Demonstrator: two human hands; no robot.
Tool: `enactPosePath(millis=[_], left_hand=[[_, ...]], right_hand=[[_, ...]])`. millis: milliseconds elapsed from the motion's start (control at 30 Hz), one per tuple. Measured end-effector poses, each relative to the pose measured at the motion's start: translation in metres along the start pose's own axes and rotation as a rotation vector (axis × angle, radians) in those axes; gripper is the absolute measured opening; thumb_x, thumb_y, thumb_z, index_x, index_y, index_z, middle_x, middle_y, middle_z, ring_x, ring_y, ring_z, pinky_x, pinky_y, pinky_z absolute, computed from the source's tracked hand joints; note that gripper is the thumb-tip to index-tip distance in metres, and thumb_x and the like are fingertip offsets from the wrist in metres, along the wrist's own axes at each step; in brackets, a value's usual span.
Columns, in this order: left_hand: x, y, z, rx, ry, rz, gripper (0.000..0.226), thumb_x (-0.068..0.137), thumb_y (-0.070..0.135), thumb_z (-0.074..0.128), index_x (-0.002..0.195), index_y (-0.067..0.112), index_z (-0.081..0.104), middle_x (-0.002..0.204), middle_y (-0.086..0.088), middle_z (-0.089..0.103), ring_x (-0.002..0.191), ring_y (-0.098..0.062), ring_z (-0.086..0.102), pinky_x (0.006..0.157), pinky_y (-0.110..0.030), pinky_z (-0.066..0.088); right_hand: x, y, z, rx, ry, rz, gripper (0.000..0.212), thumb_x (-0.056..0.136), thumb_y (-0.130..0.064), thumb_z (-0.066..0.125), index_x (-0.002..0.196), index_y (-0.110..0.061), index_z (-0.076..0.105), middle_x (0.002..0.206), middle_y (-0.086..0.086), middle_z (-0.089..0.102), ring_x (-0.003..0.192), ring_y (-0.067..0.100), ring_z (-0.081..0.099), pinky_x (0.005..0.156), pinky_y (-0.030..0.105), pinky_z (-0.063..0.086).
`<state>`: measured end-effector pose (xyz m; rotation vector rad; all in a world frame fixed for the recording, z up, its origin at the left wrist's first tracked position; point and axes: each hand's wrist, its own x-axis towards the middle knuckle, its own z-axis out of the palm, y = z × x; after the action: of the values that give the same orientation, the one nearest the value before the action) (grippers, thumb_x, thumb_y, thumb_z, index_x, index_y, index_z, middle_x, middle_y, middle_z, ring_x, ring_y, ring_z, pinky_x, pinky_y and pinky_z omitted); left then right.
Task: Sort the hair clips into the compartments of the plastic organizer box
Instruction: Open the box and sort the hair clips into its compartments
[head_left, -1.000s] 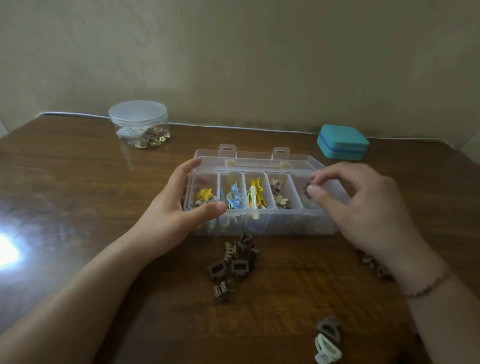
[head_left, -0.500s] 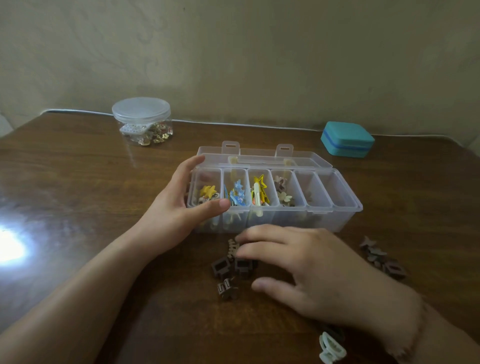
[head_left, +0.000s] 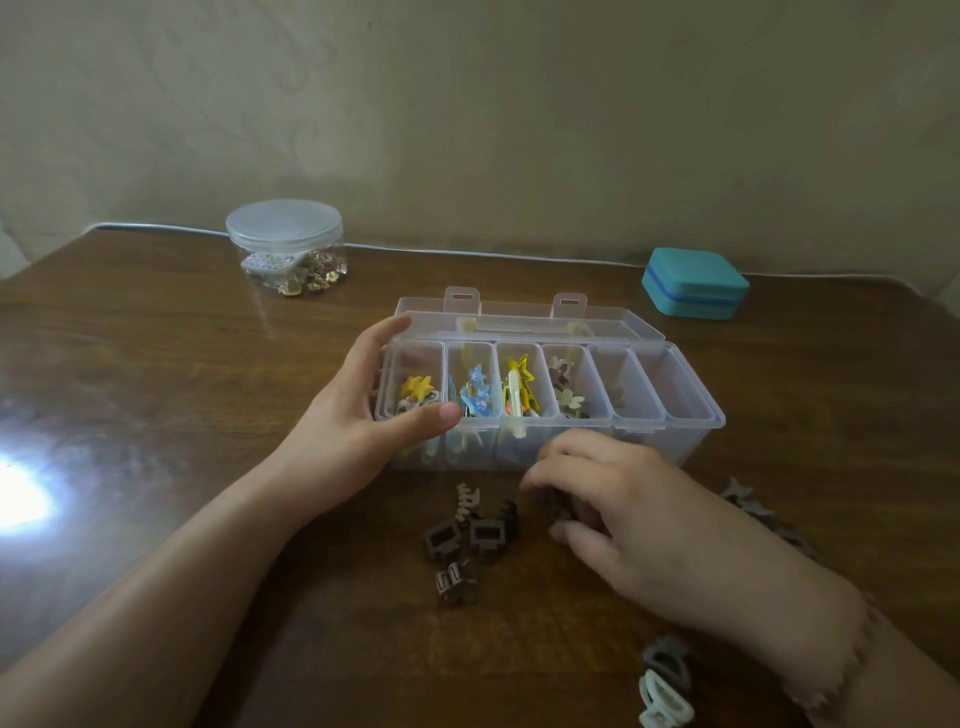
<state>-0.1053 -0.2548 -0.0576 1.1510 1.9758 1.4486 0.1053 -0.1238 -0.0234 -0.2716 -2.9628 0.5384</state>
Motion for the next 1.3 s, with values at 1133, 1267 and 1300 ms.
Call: enactPosePath(millis=[1133, 1267, 1300], left_hand=[[-0.001, 0.002, 0.0, 0.024, 0.02, 0.017, 0.102, 0.054, 0.071, 0.069, 0.145, 0.052, 0.028, 0.124, 0.042, 0.041, 0.11, 0.025, 0.038, 0.088, -0.014, 0.036], [-0.001, 0.003, 0.001, 0.034, 0.027, 0.013, 0.102, 0.053, 0.071, 0.068, 0.145, 0.053, 0.027, 0.121, 0.045, 0.039, 0.11, 0.024, 0.039, 0.086, -0.013, 0.035], [-0.001, 0.003, 0.0, 0.034, 0.025, 0.011, 0.102, 0.053, 0.071, 0.068, 0.145, 0.053, 0.027, 0.122, 0.044, 0.038, 0.112, 0.019, 0.04, 0.086, -0.013, 0.035]], right_hand=[[-0.004, -0.009, -0.008, -0.088, 0.082, -0.23, 0.037, 0.088, -0.041, 0.059, 0.124, -0.037, 0.054, 0.124, -0.021, 0.054, 0.11, -0.002, 0.054, 0.088, 0.025, 0.051], [0.001, -0.008, 0.009, -0.144, -0.028, -0.2, 0.04, 0.091, -0.038, 0.057, 0.129, -0.04, 0.046, 0.13, -0.021, 0.047, 0.117, 0.002, 0.047, 0.094, 0.032, 0.047], [0.002, -0.007, 0.01, -0.107, -0.014, -0.185, 0.036, 0.091, -0.034, 0.058, 0.126, -0.038, 0.05, 0.124, -0.019, 0.051, 0.114, 0.003, 0.048, 0.093, 0.032, 0.047]])
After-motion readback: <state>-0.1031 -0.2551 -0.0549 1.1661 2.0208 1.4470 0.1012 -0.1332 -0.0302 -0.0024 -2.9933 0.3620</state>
